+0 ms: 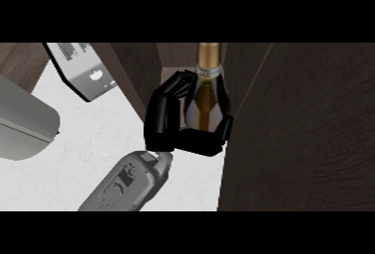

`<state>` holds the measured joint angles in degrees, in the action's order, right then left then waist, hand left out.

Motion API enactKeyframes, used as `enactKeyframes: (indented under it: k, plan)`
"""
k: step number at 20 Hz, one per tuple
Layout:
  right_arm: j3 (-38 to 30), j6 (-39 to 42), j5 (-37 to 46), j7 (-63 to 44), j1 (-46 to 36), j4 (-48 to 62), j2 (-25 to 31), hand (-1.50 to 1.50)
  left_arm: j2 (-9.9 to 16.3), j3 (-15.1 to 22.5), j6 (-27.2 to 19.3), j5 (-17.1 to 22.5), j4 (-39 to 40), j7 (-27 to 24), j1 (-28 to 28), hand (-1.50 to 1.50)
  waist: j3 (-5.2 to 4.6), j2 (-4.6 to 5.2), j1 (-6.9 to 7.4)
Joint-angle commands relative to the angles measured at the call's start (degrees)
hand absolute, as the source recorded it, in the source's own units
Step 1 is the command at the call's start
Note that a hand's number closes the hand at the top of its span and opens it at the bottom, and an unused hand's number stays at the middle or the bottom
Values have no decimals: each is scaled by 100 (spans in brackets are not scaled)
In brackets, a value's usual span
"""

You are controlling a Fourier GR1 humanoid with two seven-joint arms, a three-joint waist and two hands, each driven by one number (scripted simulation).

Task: Pick up the wine, place it into the cabinet and close the cabinet

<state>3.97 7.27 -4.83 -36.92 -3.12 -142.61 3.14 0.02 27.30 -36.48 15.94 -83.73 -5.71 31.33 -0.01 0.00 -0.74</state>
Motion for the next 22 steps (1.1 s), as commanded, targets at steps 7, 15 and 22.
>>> enactKeyframes:
  k: [7, 15, 22]
  plan:
    - [-386, 192, -653, -24, 435, -661, 117, -150, 110, -26, 130, 26, 860, -782, -167, 150, 4, -4, 3]
    - [94, 51, -142, 287, 318, -359, -158, -150, -1, -117, 222, 153, 1822, -1803, -263, 150, 0, 7, 10]
    - [-121, 67, -484, -47, 403, -616, -21, -150, 0, -675, 359, 312, 2215, -1727, 340, 150, 2, 2, -5]
